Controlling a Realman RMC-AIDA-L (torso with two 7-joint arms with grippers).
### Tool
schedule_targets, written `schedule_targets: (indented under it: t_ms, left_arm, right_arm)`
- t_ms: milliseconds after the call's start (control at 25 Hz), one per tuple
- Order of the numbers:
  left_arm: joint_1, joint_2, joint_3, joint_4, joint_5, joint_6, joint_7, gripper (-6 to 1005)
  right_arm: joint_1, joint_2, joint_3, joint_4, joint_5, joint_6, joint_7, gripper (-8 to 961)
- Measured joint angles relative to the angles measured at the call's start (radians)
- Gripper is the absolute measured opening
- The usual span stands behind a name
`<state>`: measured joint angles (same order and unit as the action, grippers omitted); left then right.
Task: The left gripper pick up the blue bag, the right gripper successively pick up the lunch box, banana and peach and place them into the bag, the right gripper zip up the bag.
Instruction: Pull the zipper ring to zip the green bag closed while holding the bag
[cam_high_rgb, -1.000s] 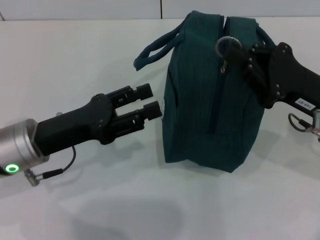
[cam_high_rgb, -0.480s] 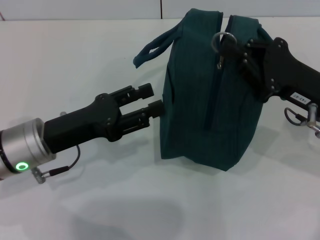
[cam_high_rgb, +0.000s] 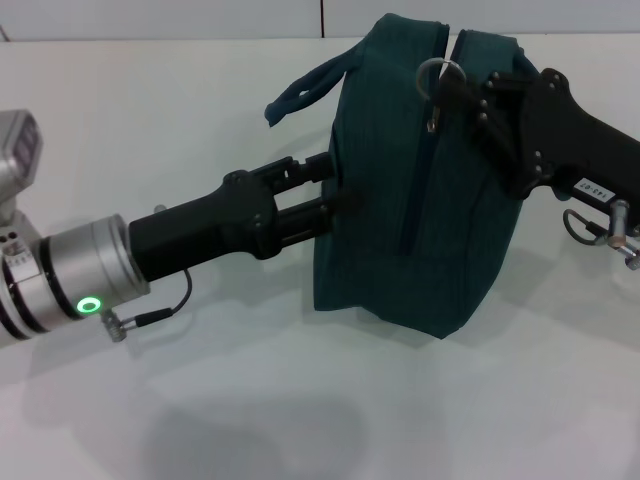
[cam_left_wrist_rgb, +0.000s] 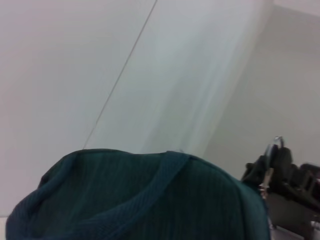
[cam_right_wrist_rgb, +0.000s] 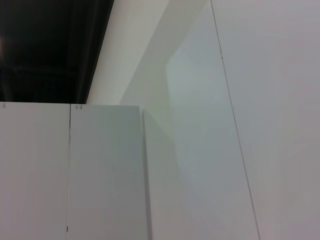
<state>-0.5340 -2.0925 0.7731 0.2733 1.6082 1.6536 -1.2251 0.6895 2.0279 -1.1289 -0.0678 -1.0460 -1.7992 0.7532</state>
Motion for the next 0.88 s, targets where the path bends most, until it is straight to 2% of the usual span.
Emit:
schedule_targets:
  t_ms: [400, 800, 880]
  left_arm:
    - [-0.026, -0.001, 0.009, -0.004, 0.004, -0.021, 0.009, 690]
    - [-0.040, -0.001, 0.028, -0.005, 0.005, -0.019, 0.010, 229]
    - [-0.040, -0.001, 0.031, -0.005, 0.006, -0.019, 0.011, 179]
  right_arm:
    - [-0.006, 0.000, 0.006, 0.001, 0.000, -0.003, 0.000, 5]
    - [-0.005, 0.000, 0.000, 0.002, 0.000, -0.009, 0.009, 5]
    - [-0.005, 0.000, 0.000, 0.002, 0.000, -0.009, 0.013, 5]
